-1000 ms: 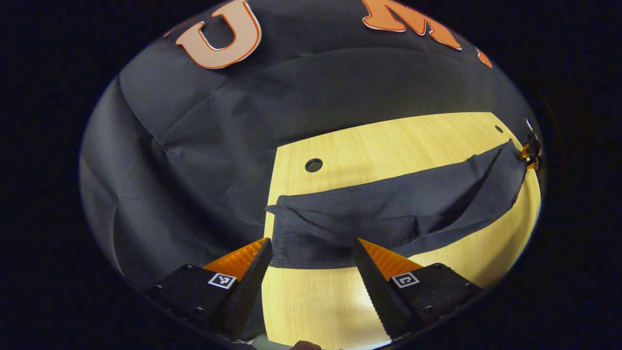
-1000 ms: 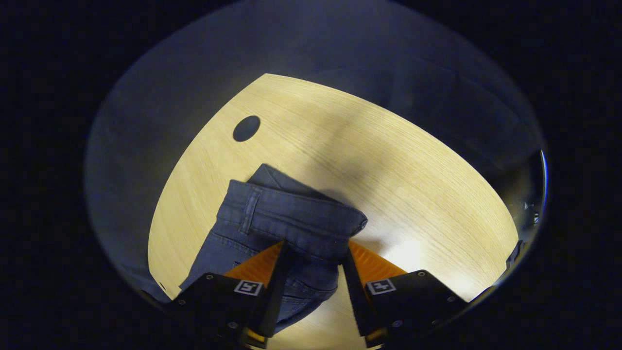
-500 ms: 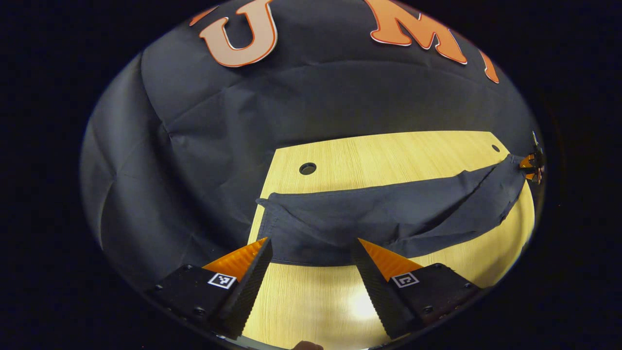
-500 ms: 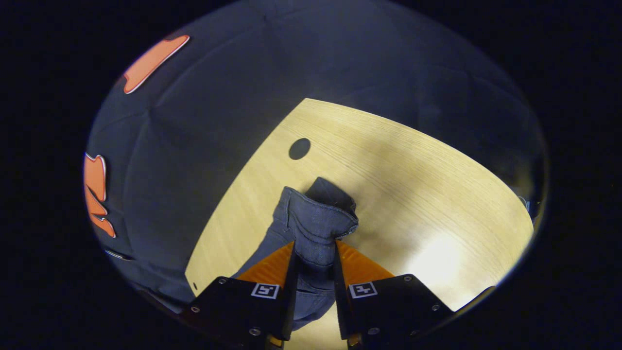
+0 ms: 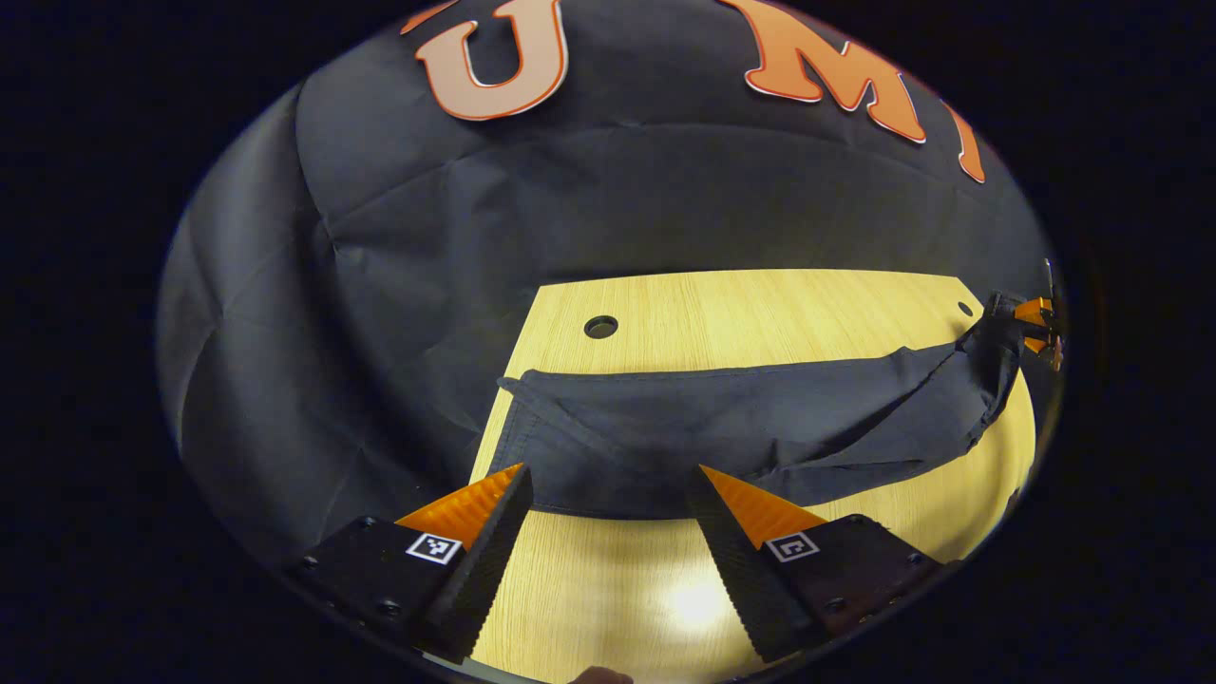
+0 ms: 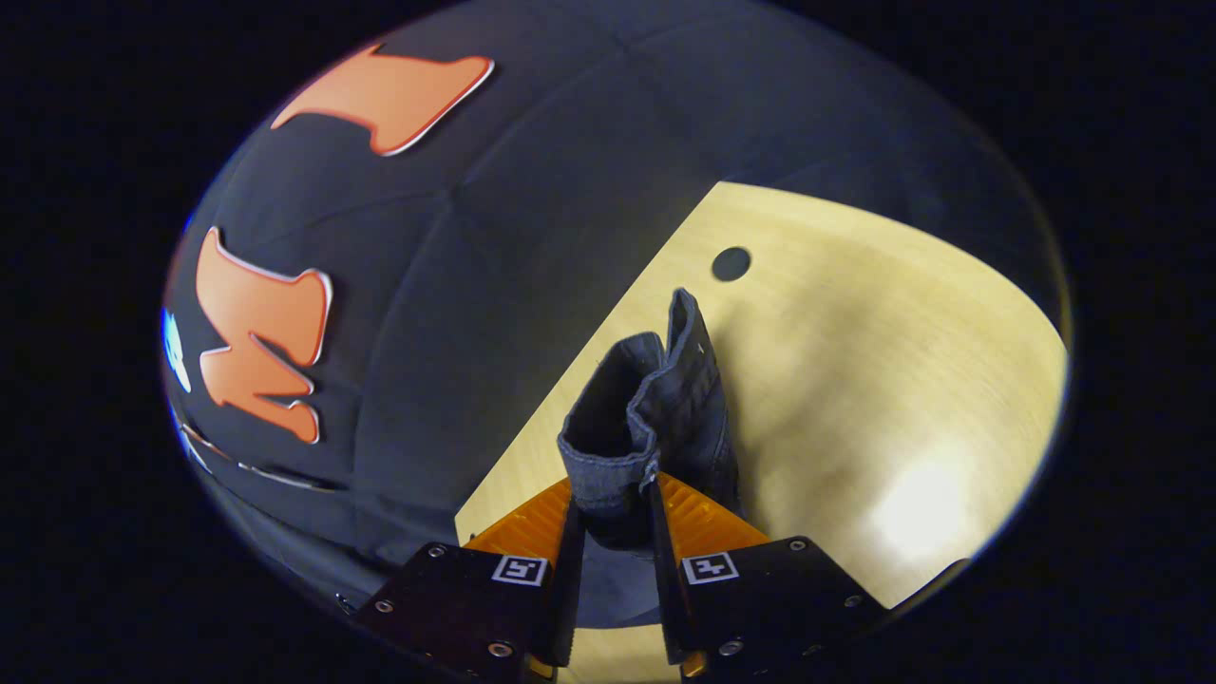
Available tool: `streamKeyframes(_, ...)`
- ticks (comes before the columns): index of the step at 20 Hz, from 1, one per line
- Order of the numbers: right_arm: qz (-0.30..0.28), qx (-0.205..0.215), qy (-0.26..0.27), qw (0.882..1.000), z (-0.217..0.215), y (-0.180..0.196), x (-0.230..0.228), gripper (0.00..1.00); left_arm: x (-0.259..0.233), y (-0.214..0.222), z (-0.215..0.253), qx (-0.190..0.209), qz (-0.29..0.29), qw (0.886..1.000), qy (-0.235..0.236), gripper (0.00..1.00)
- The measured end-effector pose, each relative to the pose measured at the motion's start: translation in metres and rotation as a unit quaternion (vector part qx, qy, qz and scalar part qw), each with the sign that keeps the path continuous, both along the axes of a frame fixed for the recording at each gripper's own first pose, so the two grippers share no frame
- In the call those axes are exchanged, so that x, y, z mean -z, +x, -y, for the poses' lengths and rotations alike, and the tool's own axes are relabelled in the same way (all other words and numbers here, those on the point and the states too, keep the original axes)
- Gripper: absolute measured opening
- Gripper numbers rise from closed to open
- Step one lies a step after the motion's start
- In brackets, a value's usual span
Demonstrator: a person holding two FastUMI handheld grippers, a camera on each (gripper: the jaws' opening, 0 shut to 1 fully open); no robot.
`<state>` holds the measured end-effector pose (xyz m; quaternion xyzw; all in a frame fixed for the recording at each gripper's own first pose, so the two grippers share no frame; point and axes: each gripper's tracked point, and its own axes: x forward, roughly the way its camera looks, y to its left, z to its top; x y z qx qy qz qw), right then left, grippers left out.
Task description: Grasp the waist and the cuffs of the jeans and fold them to make the two legs overlap; first hold the waist and fold one-third of the jeans toward the cuffs, then hold the cuffs and fold the remaining one-third in the same direction to finish folding.
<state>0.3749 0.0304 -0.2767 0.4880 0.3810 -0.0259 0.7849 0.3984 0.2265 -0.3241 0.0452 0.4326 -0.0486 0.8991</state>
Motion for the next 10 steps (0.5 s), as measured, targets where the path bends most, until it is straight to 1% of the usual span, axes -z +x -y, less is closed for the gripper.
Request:
streamKeyframes(2, 0.003, -0.016, 0.016, 1.0, -0.029, 0.0, -0.004, 0.37, 0.0, 0.001, 0.0, -0.001, 0.0, 1.0, -0.002, 1.0)
streamKeyframes(3, 0.005, -0.03, 0.021, 0.999, -0.045, 0.002, -0.007, 0.38, -0.001, 0.001, 0.0, -0.001, 0.0, 1.0, -0.001, 1.0)
streamKeyframes(6, -0.001, -0.087, 0.014, 0.996, -0.097, -0.008, -0.008, 0.37, -0.001, 0.0, -0.001, -0.011, -0.002, 1.0, -0.003, 1.0)
streamKeyframes(10, -0.021, -0.154, 0.016, 0.988, -0.164, -0.028, 0.003, 0.37, 0.0, -0.001, -0.002, -0.027, -0.008, 1.0, -0.009, 1.0)
